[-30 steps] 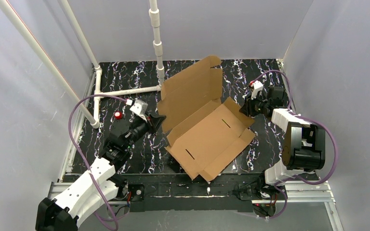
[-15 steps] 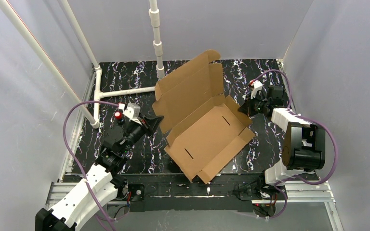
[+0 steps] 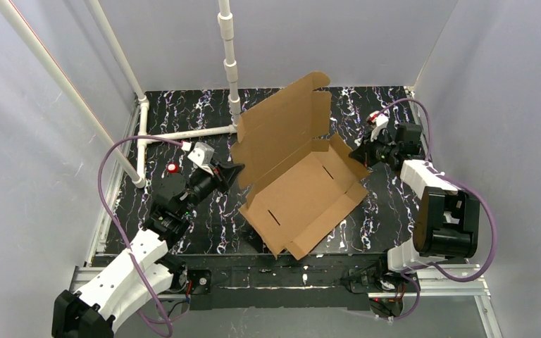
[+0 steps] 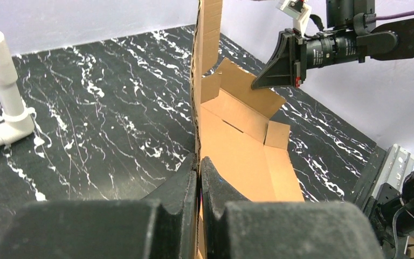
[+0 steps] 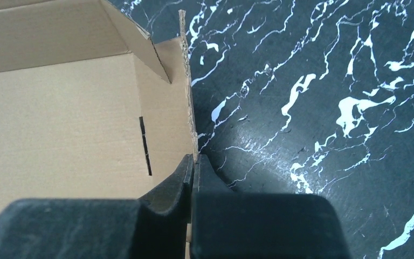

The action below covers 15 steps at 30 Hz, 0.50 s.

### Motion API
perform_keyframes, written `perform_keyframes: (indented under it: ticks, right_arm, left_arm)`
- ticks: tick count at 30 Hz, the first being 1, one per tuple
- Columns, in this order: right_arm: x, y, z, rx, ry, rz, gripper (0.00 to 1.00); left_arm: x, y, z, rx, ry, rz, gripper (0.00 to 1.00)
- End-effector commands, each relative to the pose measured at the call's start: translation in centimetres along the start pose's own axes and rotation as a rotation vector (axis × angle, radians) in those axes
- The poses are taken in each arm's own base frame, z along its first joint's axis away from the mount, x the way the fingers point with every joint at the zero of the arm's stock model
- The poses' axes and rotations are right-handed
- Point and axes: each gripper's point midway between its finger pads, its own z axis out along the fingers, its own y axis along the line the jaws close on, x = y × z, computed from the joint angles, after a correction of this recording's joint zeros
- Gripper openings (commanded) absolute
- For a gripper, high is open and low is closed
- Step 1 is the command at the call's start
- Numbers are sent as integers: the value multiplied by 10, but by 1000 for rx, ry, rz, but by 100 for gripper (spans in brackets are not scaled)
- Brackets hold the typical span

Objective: Fold the paper box

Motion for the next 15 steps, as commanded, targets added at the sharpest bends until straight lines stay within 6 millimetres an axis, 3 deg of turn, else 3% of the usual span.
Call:
perform_keyframes:
  ticks: [1, 9, 15]
  right_arm:
    - [-34, 7, -12, -44, -114, -75, 1]
    - [-50, 49, -35, -181, -219, -279, 1]
    - [-50, 42, -35, -141, -203, -301, 1]
  left_arm:
    - [-37, -15, 5, 63, -84, 68, 0]
    - [-43, -13, 11, 52, -86, 65, 0]
    - [-50, -20, 15, 92, -85, 82, 0]
